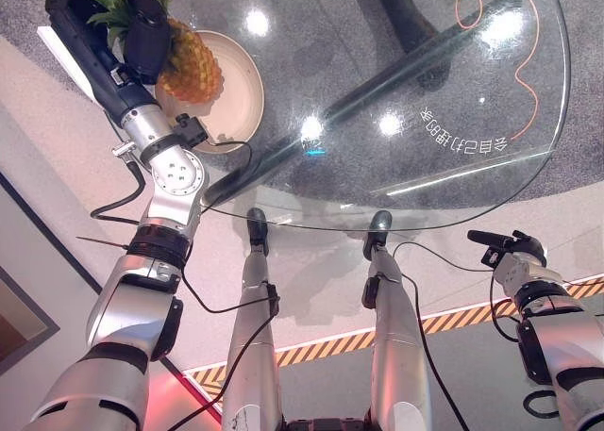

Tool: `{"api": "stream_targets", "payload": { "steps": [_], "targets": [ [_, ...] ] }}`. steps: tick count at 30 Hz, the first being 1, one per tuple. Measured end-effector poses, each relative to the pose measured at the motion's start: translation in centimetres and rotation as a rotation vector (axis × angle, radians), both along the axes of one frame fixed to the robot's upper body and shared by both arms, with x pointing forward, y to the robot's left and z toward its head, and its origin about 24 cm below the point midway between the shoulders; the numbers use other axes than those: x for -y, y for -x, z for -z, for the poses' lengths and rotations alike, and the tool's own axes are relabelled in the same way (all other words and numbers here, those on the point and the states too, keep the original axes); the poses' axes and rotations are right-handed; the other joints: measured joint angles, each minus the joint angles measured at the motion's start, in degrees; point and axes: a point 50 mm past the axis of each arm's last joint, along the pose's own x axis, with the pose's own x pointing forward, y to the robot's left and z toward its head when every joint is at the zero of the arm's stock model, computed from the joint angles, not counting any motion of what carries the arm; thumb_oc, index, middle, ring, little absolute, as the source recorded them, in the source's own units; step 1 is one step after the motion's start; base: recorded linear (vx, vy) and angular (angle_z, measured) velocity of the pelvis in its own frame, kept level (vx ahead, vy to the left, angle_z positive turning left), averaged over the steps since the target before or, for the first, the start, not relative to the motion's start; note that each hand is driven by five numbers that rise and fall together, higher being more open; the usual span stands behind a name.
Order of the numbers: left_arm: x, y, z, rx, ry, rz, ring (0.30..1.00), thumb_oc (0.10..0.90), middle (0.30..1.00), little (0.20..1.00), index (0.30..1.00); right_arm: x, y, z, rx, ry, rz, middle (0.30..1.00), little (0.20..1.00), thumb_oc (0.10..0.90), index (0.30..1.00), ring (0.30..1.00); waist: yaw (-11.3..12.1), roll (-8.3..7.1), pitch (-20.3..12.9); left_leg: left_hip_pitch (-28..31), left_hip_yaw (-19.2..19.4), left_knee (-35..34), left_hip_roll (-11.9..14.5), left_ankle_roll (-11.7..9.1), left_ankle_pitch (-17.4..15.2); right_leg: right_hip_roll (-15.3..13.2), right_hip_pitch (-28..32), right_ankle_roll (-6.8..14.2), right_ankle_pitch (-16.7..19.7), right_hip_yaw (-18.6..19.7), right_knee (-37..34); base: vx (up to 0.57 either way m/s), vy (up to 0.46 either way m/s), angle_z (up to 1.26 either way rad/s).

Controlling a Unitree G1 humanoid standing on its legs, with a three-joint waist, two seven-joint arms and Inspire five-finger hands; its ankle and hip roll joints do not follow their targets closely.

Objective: Pick up the fruit to the plate

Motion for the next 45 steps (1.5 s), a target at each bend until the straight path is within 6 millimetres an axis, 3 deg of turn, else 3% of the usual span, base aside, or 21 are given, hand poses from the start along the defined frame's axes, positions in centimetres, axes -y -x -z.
{"api": "stream_targets", "payload": {
  "steps": [19,24,25,26,28,45],
  "targets": [
    [0.3,0.9,1.7,0.003,-0.042,0.058,0.582,0.429,0.582,0.529,0.582,0.0,0.0,0.0,0.000,0.002,0.006,0.900,0.900,0.800,0.900,0.900,1.72,0.00,0.00,-0.17,-0.21,0.01,0.01,-0.05,0.04,-0.01,0.18,-0.01,-0.06,-0.52,-0.02,0.00,0.000,0.00],
    [0.4,1.1,2.1,0.000,-0.056,0.074,0.702,0.569,0.702,0.669,0.702,0.0,0.0,0.0,0.009,0.006,0.007,0.900,0.900,0.800,0.900,0.900,2.00,0.00,0.00,-0.28,-0.38,0.01,-0.01,-0.05,0.04,-0.01,0.19,0.00,-0.12,-0.67,-0.05,0.01,-0.002,0.00],
    [0.5,1.2,2.0,0.005,-0.058,0.080,0.766,0.644,0.766,0.744,0.766,0.0,0.0,0.0,0.009,0.006,0.007,0.900,0.900,0.800,0.900,0.900,2.01,0.00,0.00,-0.30,-0.40,0.00,-0.01,-0.05,0.04,-0.01,0.19,0.01,-0.13,-0.68,-0.05,0.00,0.000,0.00],
    [0.6,1.3,2.0,0.011,-0.059,0.085,0.780,0.660,0.780,0.760,0.780,0.0,0.0,0.0,0.009,0.006,0.008,0.900,0.900,0.800,0.900,0.900,2.04,0.00,0.00,-0.30,-0.40,0.00,-0.01,-0.06,0.04,-0.01,0.19,0.00,-0.13,-0.68,-0.06,0.00,0.000,0.00],
    [0.7,1.4,1.9,0.020,-0.067,0.089,0.900,0.800,0.900,0.900,0.900,0.0,0.0,0.0,0.009,0.006,0.008,0.900,0.900,0.800,0.900,0.900,2.15,0.00,0.00,-0.31,-0.40,0.00,-0.01,-0.05,0.04,-0.01,0.19,0.01,-0.16,-0.68,-0.06,0.00,0.000,0.00],
    [0.9,2.3,3.2,0.014,-0.098,0.107,0.900,0.800,0.900,0.900,0.900,0.1,0.1,0.0,0.004,0.010,0.024,0.900,0.900,0.800,0.900,0.900,3.15,0.00,0.00,-0.50,-0.72,0.03,-0.03,-0.06,0.04,-0.04,0.21,0.04,-0.29,-0.96,-0.05,0.00,0.000,0.00]
  ]
}}
